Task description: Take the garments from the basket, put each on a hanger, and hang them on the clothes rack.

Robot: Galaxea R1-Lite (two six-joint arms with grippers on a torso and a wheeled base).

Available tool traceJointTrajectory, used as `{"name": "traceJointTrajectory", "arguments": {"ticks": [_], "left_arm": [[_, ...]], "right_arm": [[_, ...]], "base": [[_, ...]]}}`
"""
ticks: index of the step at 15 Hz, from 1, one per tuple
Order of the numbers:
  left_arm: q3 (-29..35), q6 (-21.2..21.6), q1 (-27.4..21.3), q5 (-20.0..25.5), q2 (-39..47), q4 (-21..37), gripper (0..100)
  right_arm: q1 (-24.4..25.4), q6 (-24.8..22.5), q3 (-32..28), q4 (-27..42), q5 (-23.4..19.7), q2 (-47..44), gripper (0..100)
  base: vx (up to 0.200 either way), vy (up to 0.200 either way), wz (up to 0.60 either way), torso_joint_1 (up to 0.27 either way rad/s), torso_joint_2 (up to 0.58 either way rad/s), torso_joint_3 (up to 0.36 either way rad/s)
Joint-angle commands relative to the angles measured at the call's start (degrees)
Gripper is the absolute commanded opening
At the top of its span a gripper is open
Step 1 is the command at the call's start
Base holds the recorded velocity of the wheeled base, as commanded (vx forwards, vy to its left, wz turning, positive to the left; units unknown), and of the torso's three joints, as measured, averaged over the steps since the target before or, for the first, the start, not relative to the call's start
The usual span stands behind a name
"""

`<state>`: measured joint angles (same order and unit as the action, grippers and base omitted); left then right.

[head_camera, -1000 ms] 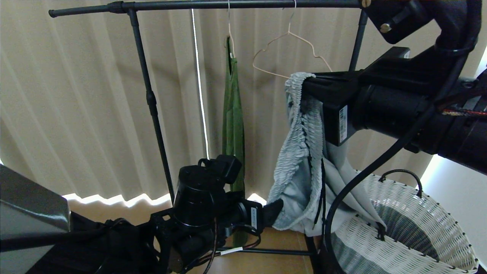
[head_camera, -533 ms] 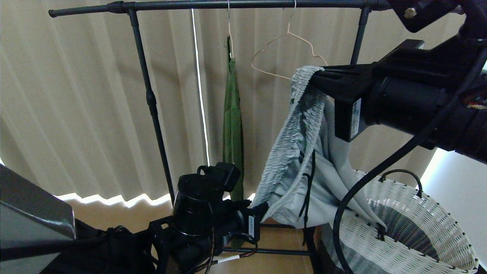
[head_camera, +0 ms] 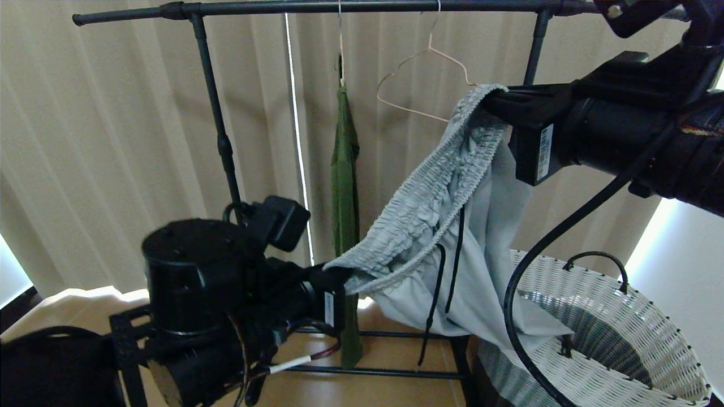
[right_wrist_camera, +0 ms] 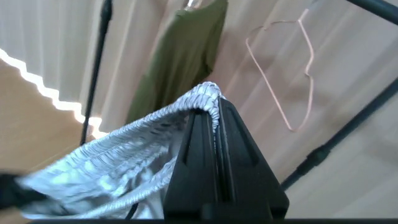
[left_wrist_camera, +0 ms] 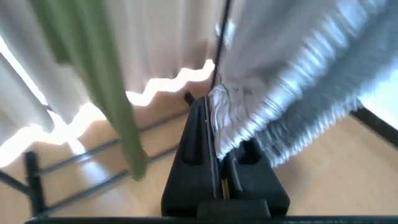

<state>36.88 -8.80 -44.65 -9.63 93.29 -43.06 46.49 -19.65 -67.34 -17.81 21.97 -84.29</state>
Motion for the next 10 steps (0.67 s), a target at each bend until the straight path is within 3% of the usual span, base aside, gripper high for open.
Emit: {"name": "traceJointTrajectory", "arguments": {"ticks": [1, 3, 6, 8, 10], "left_arm": [[12.4, 0.5, 5.5, 0.0, -11.0, 12.5, 0], [20.9, 1.7, 9.2, 0.0, -12.0, 18.8, 0], [44.4, 7.0, 11.8, -0.1, -11.6, 33.9, 0], [51.5, 8.2, 11.8, -0.1, -11.6, 40.3, 0], [51.5, 8.2, 11.4, -0.1, -11.6, 42.4, 0]], "right_arm": [[-0.4, 0.0, -0.2, 0.1, -0.2, 0.1, 0], [-0.4, 0.1, -0.8, 0.0, -0.2, 0.2, 0], [-0.7, 0.0, -2.7, -4.9, 0.0, -0.4, 0], [-2.0, 0.0, -3.1, -5.6, 0.0, 0.1, 0], [-4.7, 0.1, -2.6, -5.6, 0.1, 1.0, 0]], "base": [[0.0, 0.0, 0.0, 0.0, 0.0, 0.0], [0.0, 0.0, 0.0, 0.0, 0.0, 0.0], [0.0, 0.0, 0.0, 0.0, 0.0, 0.0], [0.0, 0.0, 0.0, 0.0, 0.0, 0.0], [0.0, 0.0, 0.0, 0.0, 0.0, 0.0]]}}
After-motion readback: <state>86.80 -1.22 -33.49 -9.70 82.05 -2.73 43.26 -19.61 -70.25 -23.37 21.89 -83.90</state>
